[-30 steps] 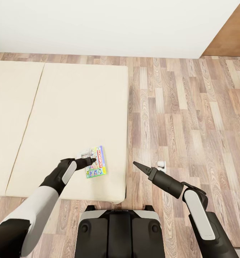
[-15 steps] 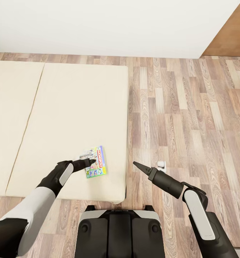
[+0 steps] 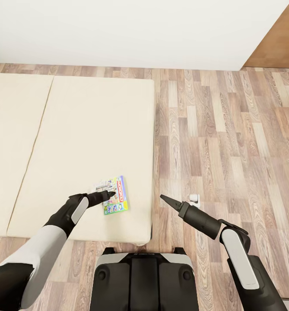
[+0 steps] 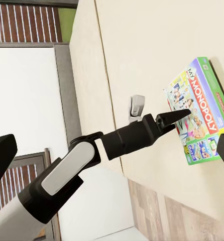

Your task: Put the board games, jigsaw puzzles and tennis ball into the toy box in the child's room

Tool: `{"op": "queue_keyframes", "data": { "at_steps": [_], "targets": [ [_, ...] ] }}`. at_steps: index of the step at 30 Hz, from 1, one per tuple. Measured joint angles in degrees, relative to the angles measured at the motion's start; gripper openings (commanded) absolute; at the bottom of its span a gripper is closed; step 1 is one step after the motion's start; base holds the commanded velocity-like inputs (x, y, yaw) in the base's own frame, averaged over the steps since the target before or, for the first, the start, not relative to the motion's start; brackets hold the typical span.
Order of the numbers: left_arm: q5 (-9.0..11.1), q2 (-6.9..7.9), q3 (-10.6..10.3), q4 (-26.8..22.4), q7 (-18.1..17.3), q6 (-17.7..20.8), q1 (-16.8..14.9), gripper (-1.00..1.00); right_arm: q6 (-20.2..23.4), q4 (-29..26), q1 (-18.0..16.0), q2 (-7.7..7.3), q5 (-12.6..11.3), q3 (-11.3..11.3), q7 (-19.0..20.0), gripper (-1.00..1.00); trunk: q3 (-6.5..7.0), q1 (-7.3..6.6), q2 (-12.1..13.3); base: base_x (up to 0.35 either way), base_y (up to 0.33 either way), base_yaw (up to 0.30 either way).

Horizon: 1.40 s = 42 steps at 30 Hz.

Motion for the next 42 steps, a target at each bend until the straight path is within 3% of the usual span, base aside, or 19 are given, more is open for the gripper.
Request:
{"op": "queue_keyframes", "data": {
  "at_steps": [27, 34, 42],
  "targets": [
    [-0.1, -0.5, -0.5, 0.0, -0.3, 0.0, 0.0, 1.0, 0.0, 0.0, 0.0, 0.01, 0.0, 0.0, 0.0, 1.0, 0.0, 0.0, 0.0, 0.0, 0.0, 0.0],
    [-0.4, -0.65, -0.6, 0.0, -5.2, 0.0, 0.0, 1.0, 0.0, 0.0, 0.0, 0.0, 0.0, 0.0, 0.0, 1.0, 0.0, 0.0, 0.0, 0.0, 0.0, 0.0],
    [-0.5, -0.96, -0.7, 0.0, -6.7, 0.0, 0.0, 1.0, 0.0, 0.0, 0.0, 0.0, 0.0, 0.0, 0.0, 1.0, 0.0, 0.0, 0.0, 0.0, 0.0, 0.0]
  ]
}}
